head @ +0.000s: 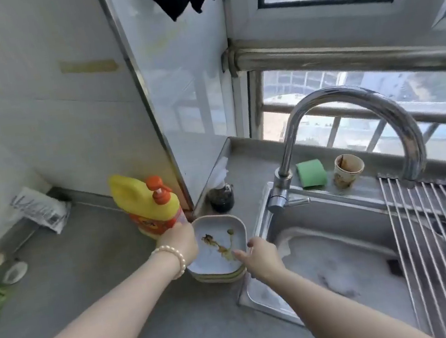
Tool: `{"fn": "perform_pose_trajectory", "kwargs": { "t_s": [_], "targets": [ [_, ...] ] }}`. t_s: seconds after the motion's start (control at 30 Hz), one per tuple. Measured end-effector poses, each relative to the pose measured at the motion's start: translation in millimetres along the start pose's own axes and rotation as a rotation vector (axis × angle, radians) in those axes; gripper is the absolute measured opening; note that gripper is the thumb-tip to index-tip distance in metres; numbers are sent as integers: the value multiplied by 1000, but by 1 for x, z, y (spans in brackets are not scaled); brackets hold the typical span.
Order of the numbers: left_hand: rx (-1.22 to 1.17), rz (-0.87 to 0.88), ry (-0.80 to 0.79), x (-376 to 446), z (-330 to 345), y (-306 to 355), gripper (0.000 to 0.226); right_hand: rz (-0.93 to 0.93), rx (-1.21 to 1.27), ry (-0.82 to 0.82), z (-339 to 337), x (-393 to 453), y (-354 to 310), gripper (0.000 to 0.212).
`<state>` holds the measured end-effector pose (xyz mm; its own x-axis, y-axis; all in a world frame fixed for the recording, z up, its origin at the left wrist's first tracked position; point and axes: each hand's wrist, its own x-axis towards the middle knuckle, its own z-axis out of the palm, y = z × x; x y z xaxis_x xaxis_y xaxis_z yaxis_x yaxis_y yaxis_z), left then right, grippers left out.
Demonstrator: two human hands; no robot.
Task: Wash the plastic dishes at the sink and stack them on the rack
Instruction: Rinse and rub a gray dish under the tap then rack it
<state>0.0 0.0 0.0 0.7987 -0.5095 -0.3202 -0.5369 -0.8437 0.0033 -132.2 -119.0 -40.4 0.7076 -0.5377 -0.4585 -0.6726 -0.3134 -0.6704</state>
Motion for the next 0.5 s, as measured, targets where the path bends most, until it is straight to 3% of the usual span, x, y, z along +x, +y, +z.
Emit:
{"fn": "perform_pose_trajectory", "kwargs": {
  "t_s": [0.1,0.2,0.4,0.5],
  "targets": [
    [28,-35,-31,8,8,-6,49,40,1,72,9,2,-3,28],
    [36,10,-46,17,10,-7,35,34,-34,72,10,5,-5,10],
    [-33,106,-34,22,-4,-2,21,-104,-53,155,-10,4,-5,18],
    [-267,92,-29,24,-12,7,38,-160,34,194,-38,-6,3,18]
  ]
}}
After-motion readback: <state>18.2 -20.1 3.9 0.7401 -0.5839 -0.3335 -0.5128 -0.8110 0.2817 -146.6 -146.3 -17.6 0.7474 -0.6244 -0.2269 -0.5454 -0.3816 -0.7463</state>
